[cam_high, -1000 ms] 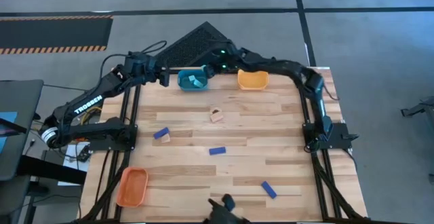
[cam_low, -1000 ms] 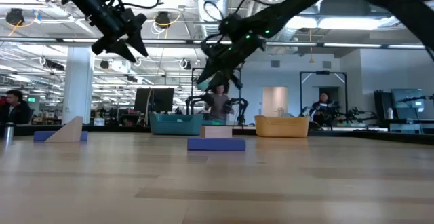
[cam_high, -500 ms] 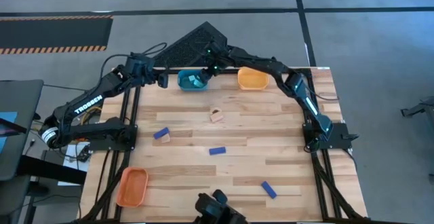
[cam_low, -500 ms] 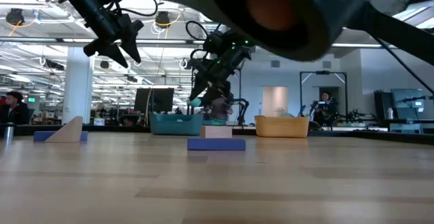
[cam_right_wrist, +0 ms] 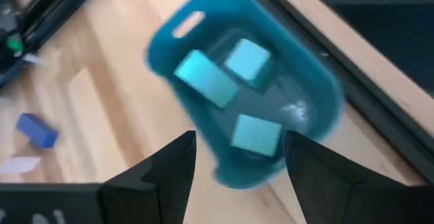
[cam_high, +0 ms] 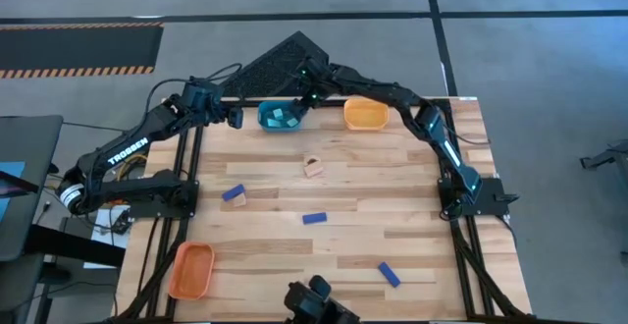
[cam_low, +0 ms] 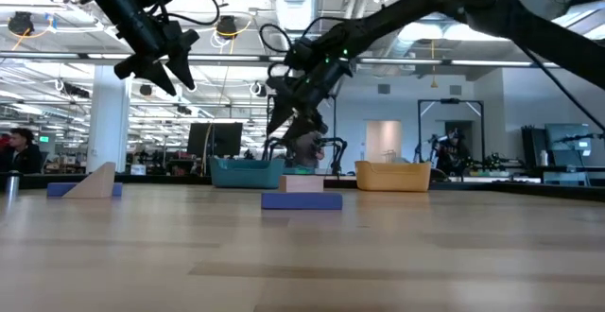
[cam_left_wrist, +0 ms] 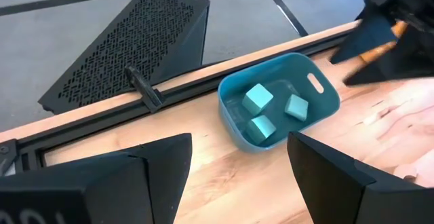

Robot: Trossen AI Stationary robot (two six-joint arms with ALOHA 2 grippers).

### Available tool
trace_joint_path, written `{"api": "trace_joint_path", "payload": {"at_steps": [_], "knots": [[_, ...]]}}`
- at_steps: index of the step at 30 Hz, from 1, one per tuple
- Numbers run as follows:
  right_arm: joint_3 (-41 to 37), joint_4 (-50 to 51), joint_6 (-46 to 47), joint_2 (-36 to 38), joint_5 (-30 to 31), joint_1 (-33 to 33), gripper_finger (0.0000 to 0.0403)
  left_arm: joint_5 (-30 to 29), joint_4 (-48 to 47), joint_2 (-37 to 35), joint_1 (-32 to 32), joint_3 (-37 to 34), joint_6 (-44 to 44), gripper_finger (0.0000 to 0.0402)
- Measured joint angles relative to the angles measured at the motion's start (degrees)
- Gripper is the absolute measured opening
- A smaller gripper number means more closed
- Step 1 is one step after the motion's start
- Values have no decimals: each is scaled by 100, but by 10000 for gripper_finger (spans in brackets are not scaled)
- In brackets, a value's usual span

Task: Sort & place blocks by color
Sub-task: Put the bottom right brown block into the yellow bin

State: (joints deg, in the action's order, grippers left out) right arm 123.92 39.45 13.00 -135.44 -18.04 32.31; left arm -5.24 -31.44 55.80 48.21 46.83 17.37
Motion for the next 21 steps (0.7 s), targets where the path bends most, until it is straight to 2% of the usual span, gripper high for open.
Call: {"api": "trace_joint_path", "payload": {"at_steps": [5, 8, 11, 15, 21], "knots": [[-28, 444, -438, 510, -2, -83, 237, -2, -7, -311, 0, -2, -6, 234], [-319, 399, -611, 952, 2, -59, 234, -8, 24, -621, 0, -2, -137, 234], [-904, 267, -684, 1407, -1, 11, 233, 15, 141, -931, -46, -83, -354, 234], [-2019, -44, -794, 1906, -39, -65, 233, 171, 626, -1303, -309, -569, -176, 234], [-3223, -103, -1892, 2317, -155, -732, 233, 341, 1368, -1658, -835, -1404, 422, 234]]}}
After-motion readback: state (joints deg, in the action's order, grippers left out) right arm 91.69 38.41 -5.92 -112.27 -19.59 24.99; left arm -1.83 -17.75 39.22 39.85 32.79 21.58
